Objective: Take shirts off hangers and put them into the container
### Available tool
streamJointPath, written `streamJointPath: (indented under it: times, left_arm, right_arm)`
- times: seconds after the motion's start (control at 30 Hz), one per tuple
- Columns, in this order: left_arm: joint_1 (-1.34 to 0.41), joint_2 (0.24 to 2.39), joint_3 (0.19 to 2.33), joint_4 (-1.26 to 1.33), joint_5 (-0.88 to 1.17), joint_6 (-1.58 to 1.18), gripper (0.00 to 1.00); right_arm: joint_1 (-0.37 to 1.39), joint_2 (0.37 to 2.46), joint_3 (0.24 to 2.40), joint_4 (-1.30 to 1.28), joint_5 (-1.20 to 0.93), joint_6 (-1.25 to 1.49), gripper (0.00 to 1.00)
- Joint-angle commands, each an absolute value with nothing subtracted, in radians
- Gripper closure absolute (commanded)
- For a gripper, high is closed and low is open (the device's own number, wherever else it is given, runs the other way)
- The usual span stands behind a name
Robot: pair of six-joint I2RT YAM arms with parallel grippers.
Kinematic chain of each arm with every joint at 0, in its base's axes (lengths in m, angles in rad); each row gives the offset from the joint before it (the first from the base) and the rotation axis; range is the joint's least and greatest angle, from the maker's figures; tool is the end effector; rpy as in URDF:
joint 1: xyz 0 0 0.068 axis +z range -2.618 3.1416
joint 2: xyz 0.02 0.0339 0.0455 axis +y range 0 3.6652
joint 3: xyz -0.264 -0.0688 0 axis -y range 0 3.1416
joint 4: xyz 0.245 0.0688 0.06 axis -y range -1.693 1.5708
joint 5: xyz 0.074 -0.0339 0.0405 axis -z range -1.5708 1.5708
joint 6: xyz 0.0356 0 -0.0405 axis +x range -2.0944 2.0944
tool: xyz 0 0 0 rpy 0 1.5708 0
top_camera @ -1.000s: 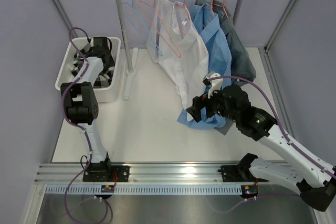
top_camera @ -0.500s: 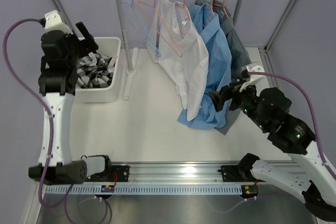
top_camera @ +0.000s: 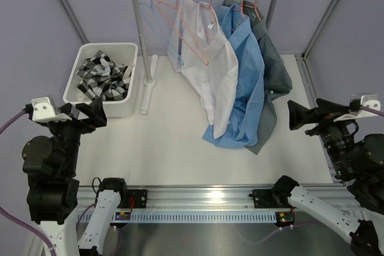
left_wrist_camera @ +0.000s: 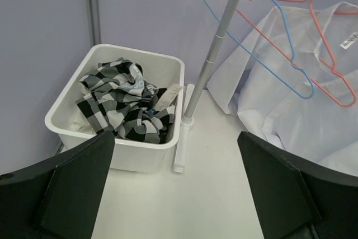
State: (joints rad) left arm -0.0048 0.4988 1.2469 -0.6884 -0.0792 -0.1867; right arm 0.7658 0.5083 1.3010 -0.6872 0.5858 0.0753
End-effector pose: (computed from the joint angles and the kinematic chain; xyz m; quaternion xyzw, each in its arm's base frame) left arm 0.0362 0.0026 0.4570 -0.0909 0.6797 -0.0425 0.7266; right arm 0.0293 0.0009 0.4695 -0.0147 0.6752 0.1143 0.7286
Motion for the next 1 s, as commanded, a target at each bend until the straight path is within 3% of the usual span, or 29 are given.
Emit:
streamJointPath:
  times: [0.0,0.23,0.97]
  left_arm:
    - [-0.064,0.451,1.235,-0.758,-0.12,-0.158,0.01]
    - [-0.117,0.304,1.172,-0.802,-0.196,-0.158,0.01]
    - [-0.12,0.285,1.117,-0.811,-0.186,-0.17,0.01]
  right_arm:
    - [0.769,0.474,1.284,-0.693,0.657,0.023,0.01]
    - [0.77,0.368,1.189,-0.637,0.678,0.008,0.01]
    - [0.769,0.377,1.18,-0.612,0.672,0.006,0.0]
